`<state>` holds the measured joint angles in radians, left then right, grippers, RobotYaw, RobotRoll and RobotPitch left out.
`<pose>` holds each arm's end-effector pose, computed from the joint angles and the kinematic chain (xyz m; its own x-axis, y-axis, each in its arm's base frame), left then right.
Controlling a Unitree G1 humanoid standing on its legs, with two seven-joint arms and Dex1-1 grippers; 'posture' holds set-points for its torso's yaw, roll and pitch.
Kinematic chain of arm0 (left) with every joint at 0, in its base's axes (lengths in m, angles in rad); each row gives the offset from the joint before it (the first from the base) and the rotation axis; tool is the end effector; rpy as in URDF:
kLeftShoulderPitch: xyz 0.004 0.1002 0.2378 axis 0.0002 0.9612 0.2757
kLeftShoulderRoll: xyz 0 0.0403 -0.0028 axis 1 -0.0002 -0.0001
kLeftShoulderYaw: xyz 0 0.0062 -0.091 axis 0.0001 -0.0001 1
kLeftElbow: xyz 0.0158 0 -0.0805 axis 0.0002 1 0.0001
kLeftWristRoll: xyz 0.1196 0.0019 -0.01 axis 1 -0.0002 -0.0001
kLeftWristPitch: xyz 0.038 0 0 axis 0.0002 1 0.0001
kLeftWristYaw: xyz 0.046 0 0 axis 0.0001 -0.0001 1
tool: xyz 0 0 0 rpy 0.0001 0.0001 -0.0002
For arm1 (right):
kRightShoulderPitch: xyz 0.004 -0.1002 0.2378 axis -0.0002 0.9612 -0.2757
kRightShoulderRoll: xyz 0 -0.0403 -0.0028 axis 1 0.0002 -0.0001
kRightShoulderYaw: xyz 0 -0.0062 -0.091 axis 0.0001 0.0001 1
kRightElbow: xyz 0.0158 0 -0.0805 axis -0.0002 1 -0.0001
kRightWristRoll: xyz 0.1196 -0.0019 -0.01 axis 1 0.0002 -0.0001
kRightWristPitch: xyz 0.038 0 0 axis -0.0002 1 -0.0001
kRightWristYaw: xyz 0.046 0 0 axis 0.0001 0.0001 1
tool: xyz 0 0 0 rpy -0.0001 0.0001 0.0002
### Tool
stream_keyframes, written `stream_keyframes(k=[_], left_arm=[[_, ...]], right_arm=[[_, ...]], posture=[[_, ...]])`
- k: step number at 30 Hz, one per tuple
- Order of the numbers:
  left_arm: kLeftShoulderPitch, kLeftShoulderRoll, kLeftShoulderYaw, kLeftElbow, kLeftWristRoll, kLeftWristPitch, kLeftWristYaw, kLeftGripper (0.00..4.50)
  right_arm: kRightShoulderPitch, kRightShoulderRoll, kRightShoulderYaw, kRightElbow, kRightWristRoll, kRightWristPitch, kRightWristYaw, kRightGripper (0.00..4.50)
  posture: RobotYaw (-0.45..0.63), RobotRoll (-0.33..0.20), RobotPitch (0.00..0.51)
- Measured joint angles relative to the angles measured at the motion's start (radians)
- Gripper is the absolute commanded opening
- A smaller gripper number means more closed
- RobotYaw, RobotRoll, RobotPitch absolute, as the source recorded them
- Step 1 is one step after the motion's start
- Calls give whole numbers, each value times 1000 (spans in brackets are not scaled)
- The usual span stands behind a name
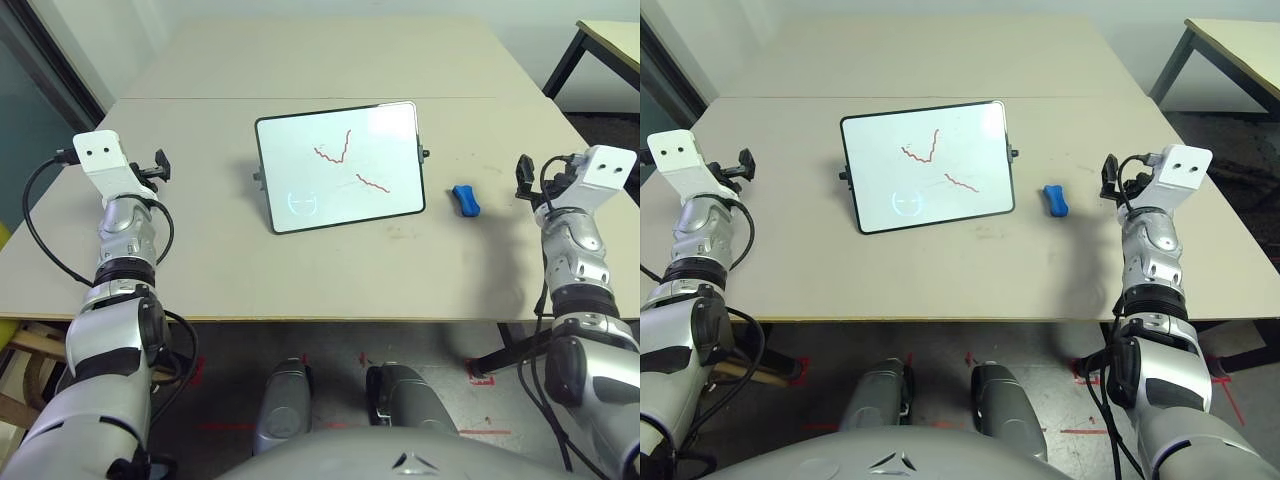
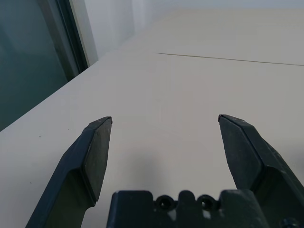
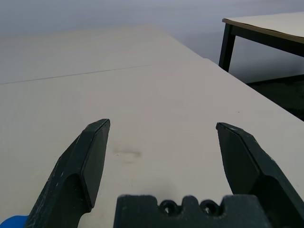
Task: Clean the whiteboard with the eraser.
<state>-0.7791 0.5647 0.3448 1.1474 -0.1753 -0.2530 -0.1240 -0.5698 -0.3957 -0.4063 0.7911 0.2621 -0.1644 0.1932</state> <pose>0.3107 0.3223 0.1160 0.9346 0.3530 0.0441 -0.3547 0.9342 0.0376 0.2971 -0.2939 0.0920 0.9666 -0.2452 0.0743 0.2360 0.9650 0.1145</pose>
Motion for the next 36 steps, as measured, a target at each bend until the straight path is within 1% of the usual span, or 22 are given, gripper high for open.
stream_keyframes(k=[2,6,8,10,12,15,17,19,21,25,28,31,34,36], left_arm=[[0,-1,1,0,-1,0,-1,4500],[0,-1,1,0,-3,0,-22,4500],[0,0,0,-3,-4,0,-60,4500],[-1,7,-1,-12,-11,2,-125,4500],[-13,19,-1,-25,-27,16,-217,4500],[-43,59,0,-47,-62,57,-377,4500],[-52,74,-1,-71,-79,83,-475,4500],[-55,86,-11,-87,-97,125,-610,4500],[-55,88,-31,-120,-108,170,-745,4500],[-67,103,-70,-205,-135,271,-965,4500],[-79,122,-93,-276,-155,344,-1084,4500],[-70,126,-130,-347,-164,408,-1189,4500],[-33,127,-158,-421,-177,470,-1256,4500],[-17,126,-167,-445,-181,496,-1272,4500]], right_arm=[[0,0,0,0,0,0,-1,4446],[20,0,7,-62,-4,29,-18,4446],[32,0,16,-132,-8,93,-32,4446],[38,-8,36,-219,-9,209,-53,4446],[38,-23,48,-315,-8,366,-78,4446],[37,-50,74,-462,5,609,-83,4446],[36,-64,82,-532,12,739,-91,4446],[26,-92,114,-594,7,900,-102,4446],[1,-109,131,-632,9,1040,-102,4446],[-47,-125,170,-677,31,1228,-58,4446],[-54,-146,208,-673,38,1295,3,4446],[-64,-144,245,-646,38,1332,41,4446],[-99,-142,286,-619,30,1345,67,4446],[-115,-142,311,-608,24,1342,77,4446]], posture=[[198,0,73],[188,0,75],[187,0,78],[184,0,85],[174,0,88],[167,0,85],[161,0,85],[162,0,89],[163,0,87],[170,0,85],[177,0,84],[177,0,82],[187,0,82],[189,0,82]])
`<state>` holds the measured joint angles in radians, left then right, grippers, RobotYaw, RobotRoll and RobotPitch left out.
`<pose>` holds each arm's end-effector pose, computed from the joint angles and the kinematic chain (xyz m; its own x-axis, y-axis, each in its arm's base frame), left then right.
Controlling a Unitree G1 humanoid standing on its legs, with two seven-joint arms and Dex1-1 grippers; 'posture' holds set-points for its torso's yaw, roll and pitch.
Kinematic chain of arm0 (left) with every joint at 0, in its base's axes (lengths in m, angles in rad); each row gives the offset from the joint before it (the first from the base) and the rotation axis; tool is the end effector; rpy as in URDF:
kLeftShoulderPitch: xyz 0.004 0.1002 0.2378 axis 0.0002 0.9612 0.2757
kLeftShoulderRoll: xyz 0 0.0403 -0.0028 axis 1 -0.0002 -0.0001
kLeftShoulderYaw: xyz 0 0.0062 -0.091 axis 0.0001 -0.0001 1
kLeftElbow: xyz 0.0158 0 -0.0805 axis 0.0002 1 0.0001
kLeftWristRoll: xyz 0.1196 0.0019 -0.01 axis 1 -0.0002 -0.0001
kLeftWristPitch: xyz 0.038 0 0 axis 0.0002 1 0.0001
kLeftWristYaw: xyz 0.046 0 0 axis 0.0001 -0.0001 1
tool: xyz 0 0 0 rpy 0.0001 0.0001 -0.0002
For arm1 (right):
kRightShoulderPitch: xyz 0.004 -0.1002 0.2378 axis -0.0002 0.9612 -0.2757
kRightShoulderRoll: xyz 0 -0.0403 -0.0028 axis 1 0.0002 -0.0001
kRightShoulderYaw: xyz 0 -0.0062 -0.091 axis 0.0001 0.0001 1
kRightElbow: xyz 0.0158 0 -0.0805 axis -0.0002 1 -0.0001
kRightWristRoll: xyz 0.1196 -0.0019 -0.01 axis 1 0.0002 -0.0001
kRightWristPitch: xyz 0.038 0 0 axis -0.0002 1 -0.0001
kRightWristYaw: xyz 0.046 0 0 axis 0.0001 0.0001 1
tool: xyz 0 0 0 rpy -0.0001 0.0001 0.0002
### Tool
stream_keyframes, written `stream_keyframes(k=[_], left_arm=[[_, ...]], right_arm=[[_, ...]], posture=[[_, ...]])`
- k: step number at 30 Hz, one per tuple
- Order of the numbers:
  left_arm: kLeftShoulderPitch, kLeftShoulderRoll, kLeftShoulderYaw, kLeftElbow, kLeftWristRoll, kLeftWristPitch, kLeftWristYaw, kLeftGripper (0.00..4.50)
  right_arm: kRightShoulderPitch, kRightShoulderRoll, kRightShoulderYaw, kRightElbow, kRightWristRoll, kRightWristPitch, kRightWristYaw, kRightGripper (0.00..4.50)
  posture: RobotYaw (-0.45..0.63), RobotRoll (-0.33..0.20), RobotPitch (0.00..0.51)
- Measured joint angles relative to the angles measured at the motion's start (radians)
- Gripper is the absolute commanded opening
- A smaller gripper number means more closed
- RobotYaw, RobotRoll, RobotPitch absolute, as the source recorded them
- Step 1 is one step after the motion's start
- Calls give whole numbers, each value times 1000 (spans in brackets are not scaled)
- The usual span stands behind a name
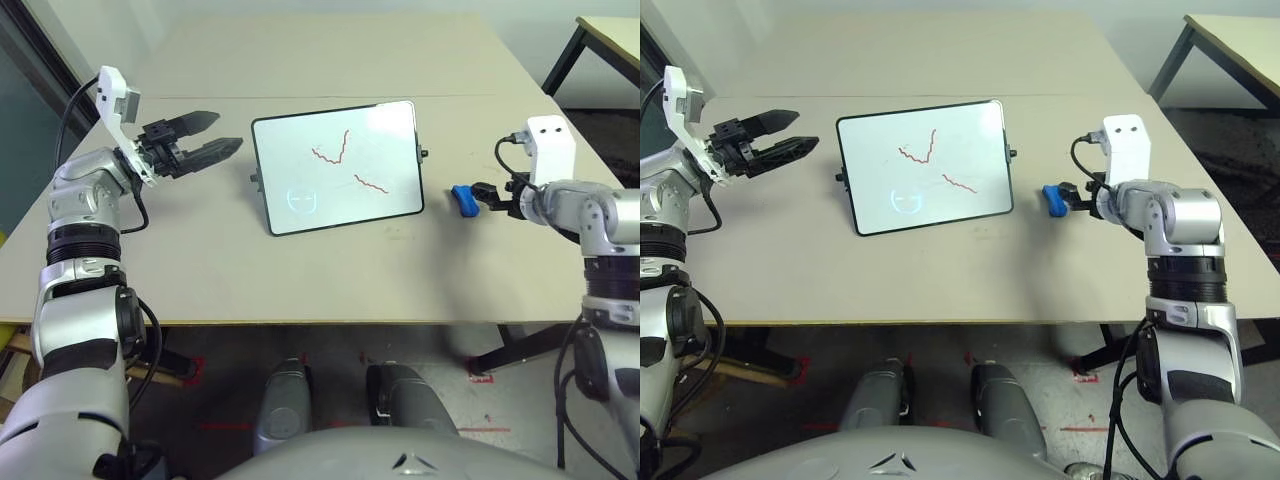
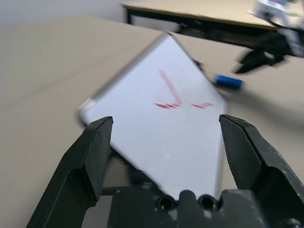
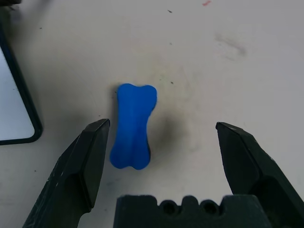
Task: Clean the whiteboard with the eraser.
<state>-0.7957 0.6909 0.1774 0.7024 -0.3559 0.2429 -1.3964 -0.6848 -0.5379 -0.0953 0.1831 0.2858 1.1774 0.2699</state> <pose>0.3211 0.3129 0.2012 0.5062 -0.8606 -0.0561 0.8624 0.5053 0.0298 0.3042 -0.2345 0.1884 0.7957 0.0930 -0.5985 -0.1223 0.9925 -0.0084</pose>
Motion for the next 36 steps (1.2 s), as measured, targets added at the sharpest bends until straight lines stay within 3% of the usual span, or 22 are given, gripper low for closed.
stream_keyframes(k=[7,17,20,28,30,36], left_arm=[[101,11,2,-119,-31,68,0,4500],[160,20,18,-219,-74,112,35,4500],[177,22,18,-228,-79,117,46,4500],[179,24,18,-253,-84,117,67,4500],[179,24,18,-254,-85,117,69,4500],[176,25,15,-251,-85,104,72,4500]], right_arm=[[-14,11,63,57,-28,-7,30,4446],[-55,44,91,164,-67,-66,51,4446],[-57,48,93,185,-78,-78,53,3837],[-57,61,102,215,-103,-113,61,723],[-50,62,102,213,-108,-142,66,156],[47,6,141,56,-135,-393,169,87]], posture=[[207,0,86],[235,0,85],[240,0,86],[242,0,85],[235,0,82],[227,0,82]])
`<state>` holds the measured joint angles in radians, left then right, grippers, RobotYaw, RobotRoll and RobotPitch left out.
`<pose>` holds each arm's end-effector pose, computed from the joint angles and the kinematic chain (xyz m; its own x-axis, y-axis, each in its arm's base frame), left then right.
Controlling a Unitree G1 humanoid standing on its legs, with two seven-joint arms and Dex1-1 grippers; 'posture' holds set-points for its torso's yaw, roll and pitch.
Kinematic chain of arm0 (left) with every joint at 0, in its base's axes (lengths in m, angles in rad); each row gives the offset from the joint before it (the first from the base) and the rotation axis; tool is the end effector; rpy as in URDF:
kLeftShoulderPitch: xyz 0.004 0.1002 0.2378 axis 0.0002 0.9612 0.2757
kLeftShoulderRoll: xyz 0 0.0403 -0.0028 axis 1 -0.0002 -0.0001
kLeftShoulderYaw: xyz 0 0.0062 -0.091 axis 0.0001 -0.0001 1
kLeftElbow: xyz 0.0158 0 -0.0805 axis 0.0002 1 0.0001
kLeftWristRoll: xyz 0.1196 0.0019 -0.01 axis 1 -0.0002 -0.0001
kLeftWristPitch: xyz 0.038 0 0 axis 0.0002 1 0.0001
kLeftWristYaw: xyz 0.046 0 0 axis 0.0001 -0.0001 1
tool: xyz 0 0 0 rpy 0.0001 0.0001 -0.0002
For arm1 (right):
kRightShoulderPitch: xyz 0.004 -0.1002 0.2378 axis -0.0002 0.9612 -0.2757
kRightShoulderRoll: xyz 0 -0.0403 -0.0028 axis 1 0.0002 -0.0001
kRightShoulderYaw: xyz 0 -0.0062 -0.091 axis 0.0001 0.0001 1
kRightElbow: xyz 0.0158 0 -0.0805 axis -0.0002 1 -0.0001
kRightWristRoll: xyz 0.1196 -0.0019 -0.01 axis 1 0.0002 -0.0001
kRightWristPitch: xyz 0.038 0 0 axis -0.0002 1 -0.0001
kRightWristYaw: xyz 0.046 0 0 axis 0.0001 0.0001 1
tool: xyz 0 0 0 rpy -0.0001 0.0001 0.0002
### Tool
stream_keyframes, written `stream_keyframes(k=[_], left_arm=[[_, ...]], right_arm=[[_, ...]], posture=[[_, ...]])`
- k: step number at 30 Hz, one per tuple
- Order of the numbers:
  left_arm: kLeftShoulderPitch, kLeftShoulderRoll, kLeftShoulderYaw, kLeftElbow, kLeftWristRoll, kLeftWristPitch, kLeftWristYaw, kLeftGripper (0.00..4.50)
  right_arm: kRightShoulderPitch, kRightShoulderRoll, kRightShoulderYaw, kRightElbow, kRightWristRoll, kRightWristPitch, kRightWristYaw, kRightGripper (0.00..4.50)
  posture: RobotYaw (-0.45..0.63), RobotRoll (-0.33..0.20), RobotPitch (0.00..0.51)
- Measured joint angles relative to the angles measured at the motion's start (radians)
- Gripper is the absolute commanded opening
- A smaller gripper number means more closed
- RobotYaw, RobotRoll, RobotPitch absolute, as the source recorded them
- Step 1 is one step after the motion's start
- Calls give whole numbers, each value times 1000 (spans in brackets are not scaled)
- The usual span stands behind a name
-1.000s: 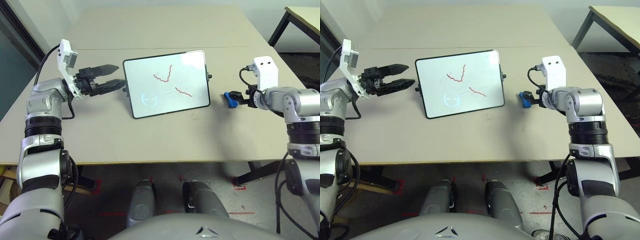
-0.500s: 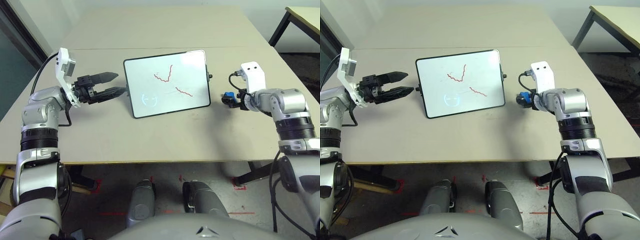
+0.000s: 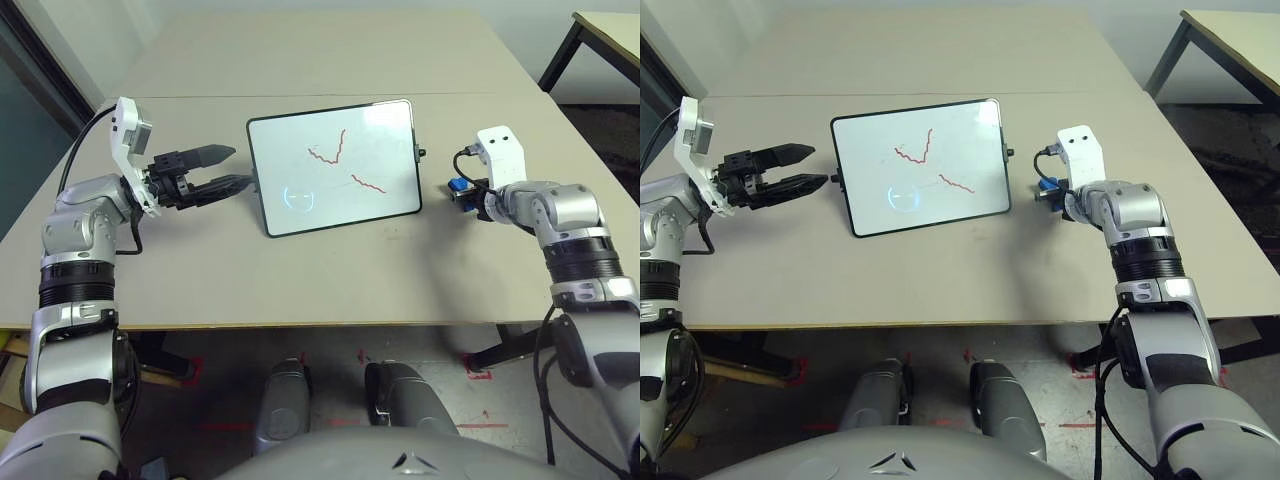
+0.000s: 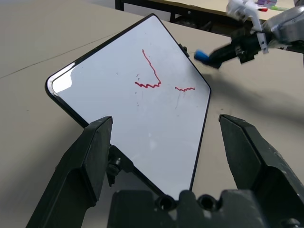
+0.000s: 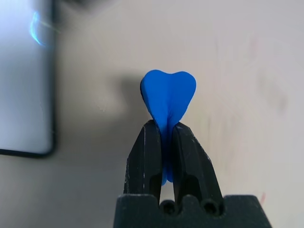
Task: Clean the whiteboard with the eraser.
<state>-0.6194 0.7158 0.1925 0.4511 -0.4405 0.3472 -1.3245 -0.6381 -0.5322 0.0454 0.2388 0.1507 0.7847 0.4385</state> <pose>0.3001 0.3104 0.1950 0.5204 -0.8512 -0.0684 0.8535 0.5209 0.0117 0.3143 -0.2208 0.1694 0.8589 0.2264 -0.4595 -0.3414 0.9218 -0.1840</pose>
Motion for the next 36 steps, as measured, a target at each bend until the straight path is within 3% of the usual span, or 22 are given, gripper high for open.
stream_keyframes(k=[8,15,21,27,36], left_arm=[[-5,0,-10,20,1,-15,-4,4500],[-33,-3,-21,37,4,-24,-6,4500],[-34,-3,-25,40,5,-31,-8,4500],[-34,-2,-25,40,5,-34,-8,4500],[-33,-3,-25,40,7,-42,-4,4500]], right_arm=[[97,-160,161,-218,-154,-262,155,87],[97,-160,303,-272,-317,-402,195,87],[38,-154,412,-195,-545,-523,158,87],[31,-121,424,-135,-643,-581,153,87],[43,-110,423,-166,-674,-614,218,87]], posture=[[211,0,85],[212,0,83],[222,0,80],[229,0,72],[228,0,76]])
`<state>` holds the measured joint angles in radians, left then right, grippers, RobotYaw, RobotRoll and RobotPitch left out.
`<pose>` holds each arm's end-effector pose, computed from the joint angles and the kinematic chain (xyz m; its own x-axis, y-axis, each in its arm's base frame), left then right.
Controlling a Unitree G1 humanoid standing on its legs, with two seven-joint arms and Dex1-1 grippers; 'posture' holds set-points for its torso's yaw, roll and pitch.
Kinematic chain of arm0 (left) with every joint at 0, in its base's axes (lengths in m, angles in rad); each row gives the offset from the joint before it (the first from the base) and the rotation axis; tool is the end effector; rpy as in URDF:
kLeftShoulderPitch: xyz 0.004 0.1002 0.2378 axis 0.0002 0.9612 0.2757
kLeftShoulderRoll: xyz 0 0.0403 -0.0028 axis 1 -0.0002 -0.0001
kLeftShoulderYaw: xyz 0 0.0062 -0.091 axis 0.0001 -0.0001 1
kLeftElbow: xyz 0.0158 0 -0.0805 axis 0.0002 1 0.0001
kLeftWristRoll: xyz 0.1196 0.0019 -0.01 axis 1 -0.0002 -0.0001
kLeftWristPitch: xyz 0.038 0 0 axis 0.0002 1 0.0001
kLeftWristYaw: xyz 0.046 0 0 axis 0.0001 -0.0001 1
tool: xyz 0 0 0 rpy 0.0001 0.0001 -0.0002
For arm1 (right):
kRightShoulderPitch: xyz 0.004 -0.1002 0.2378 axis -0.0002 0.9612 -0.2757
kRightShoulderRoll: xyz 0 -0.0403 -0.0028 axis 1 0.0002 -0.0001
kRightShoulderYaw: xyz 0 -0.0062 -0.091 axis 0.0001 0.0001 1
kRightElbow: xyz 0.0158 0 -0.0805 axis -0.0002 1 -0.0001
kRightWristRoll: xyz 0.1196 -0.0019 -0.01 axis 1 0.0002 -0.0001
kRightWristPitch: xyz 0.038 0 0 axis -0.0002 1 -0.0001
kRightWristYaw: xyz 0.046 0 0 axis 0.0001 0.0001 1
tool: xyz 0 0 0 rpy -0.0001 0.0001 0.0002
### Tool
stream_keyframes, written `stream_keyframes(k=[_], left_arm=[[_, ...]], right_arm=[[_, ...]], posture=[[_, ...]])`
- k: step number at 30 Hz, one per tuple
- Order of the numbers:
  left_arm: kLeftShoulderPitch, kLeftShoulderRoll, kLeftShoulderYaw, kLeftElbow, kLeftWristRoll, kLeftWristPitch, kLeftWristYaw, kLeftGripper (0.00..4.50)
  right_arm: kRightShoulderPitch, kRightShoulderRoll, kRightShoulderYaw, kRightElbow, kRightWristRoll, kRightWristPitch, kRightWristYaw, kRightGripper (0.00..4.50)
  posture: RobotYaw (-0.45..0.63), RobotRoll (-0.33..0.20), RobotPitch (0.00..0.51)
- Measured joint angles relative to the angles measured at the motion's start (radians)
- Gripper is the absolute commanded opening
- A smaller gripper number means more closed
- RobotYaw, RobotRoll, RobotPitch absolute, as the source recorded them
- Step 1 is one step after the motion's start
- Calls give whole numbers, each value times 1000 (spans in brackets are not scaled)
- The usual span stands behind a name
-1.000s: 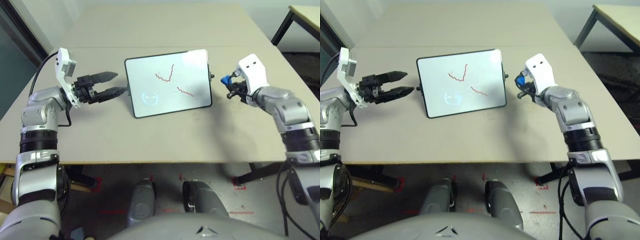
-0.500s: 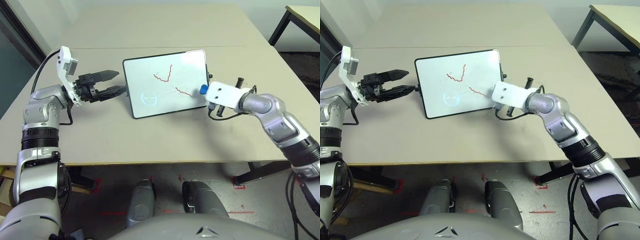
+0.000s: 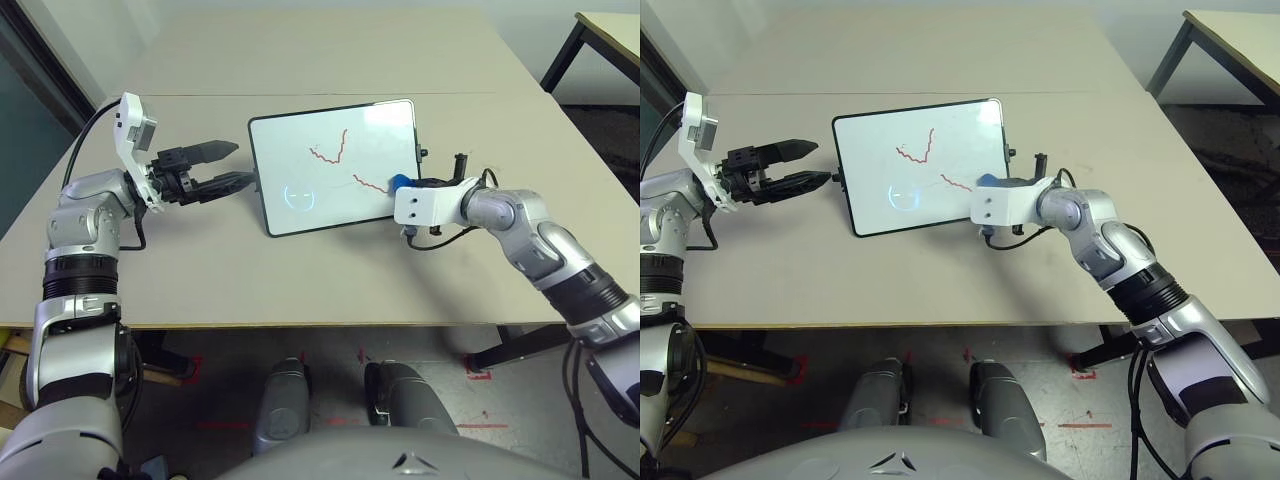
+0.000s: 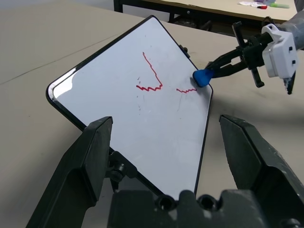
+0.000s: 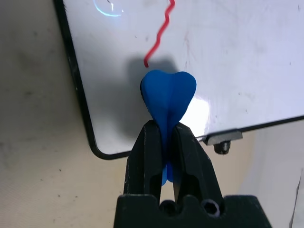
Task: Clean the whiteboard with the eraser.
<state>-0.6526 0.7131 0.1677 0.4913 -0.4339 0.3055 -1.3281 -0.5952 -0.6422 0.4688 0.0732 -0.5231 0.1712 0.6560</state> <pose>0.3056 0.3077 0.1968 0.5126 -0.8559 -0.0686 0.8587 0.5112 0.0379 0.2979 -0.1513 0.1650 0.7794 0.4186 -0.4662 -0.5236 0.0266 -0.8515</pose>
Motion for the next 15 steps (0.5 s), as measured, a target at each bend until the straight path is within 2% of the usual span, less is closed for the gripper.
stream_keyframes(k=[15], left_arm=[[8,-4,2,-2,-1,-8,21,4500]], right_arm=[[6,50,4,13,-80,-26,24,86]], posture=[[239,0,80]])
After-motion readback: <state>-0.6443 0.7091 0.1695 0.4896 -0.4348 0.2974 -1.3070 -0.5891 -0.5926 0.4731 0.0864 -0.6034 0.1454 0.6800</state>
